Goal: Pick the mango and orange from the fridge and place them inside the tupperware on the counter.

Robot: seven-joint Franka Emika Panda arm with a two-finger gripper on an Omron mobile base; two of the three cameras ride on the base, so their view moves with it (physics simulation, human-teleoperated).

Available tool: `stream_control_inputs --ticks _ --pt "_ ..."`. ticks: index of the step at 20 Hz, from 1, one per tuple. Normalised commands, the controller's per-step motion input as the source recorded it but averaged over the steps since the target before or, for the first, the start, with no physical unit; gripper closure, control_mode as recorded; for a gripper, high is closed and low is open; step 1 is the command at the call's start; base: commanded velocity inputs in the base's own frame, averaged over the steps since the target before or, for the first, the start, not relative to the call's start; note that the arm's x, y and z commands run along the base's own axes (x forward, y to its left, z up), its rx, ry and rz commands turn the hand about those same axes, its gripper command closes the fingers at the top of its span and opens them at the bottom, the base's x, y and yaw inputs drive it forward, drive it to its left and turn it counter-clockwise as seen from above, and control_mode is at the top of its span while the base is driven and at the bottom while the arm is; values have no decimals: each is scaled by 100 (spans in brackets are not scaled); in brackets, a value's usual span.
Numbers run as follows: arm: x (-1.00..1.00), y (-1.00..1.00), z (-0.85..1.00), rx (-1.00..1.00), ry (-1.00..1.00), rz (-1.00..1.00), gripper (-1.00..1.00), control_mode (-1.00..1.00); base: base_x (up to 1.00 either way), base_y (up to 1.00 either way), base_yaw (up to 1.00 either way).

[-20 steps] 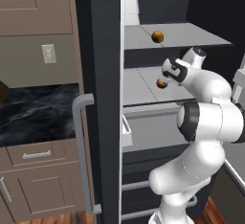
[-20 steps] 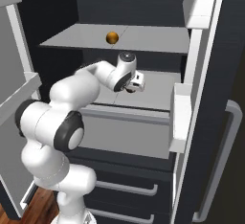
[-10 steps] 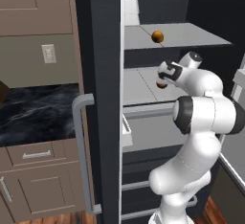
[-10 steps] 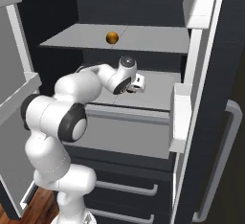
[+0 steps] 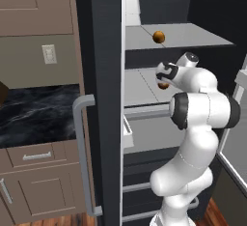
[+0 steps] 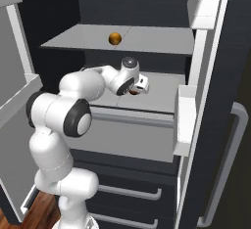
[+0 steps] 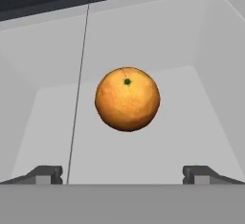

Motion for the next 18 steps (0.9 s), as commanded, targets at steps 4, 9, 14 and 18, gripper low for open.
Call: stream_control_inputs --ticks 4,9,14,18 --pt "25 0 -11 0 0 -2 -100 -100 0 0 0" --pt "24 0 -14 0 0 0 -100 -100 0 0 0" --pt "19 0 -14 0 0 0 -100 -100 0 0 0" --pt "18 0 -8 3 0 0 -100 -100 0 0 0"
